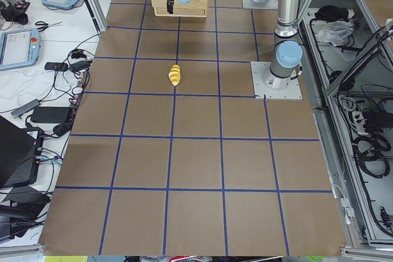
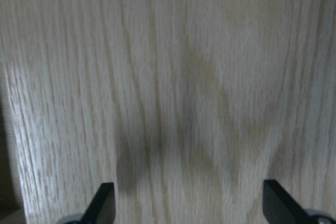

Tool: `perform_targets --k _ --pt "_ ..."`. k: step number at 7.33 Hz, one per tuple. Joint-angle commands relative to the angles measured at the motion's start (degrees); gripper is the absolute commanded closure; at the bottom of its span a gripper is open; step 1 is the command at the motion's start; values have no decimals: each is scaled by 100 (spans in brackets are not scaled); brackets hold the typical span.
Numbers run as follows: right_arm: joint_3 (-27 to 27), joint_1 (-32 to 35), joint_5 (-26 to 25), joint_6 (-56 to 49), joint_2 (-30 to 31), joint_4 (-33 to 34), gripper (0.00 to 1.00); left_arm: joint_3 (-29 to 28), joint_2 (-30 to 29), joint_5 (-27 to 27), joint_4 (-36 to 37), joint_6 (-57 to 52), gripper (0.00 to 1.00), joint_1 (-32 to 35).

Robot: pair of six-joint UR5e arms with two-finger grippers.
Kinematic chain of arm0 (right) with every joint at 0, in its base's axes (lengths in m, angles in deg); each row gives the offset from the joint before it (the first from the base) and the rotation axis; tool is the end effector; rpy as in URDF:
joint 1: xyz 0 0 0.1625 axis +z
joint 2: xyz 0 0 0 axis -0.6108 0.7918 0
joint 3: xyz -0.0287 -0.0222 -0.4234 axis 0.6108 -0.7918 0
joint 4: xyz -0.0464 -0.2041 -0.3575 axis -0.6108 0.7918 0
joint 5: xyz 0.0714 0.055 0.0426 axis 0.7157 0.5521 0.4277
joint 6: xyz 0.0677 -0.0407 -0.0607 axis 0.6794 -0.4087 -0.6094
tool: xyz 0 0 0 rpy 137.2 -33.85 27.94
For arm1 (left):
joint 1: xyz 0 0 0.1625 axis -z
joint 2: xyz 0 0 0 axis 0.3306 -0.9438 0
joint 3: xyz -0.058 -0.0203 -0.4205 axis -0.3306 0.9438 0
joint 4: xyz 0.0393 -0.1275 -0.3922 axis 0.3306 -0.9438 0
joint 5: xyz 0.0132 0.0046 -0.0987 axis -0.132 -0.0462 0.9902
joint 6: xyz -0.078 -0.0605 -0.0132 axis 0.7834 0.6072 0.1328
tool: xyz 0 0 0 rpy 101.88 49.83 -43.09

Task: Open upper drawer
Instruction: 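Pull the drawer handle with the left gripper away from the cabinet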

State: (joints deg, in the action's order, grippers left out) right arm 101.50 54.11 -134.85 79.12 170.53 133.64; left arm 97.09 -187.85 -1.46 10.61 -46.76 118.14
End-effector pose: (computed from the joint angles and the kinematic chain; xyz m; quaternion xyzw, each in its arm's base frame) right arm 0.1450 -0.5163 0.5049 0.0062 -0.9995 -0.0226 0.0220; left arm -0.2527 -0.5695 0.3760 -0.0273 -0.9883 0.0126 0.1493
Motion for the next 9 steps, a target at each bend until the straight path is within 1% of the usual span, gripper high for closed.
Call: perform_targets --k 1,7,8,9 --pt "-1 -9 0 -5 0 0 0 118 112 -84 -41 -226 0 -180" --pt "-1 -9 0 4 0 0 0 145 376 -93 -418 -605 0 -690" --pt "-1 0 0 -5 0 0 0 49 429 -102 -567 -605 0 -734" --pt "-1 0 0 -5 0 0 0 -47 577 -267 -847 -605 0 -760"
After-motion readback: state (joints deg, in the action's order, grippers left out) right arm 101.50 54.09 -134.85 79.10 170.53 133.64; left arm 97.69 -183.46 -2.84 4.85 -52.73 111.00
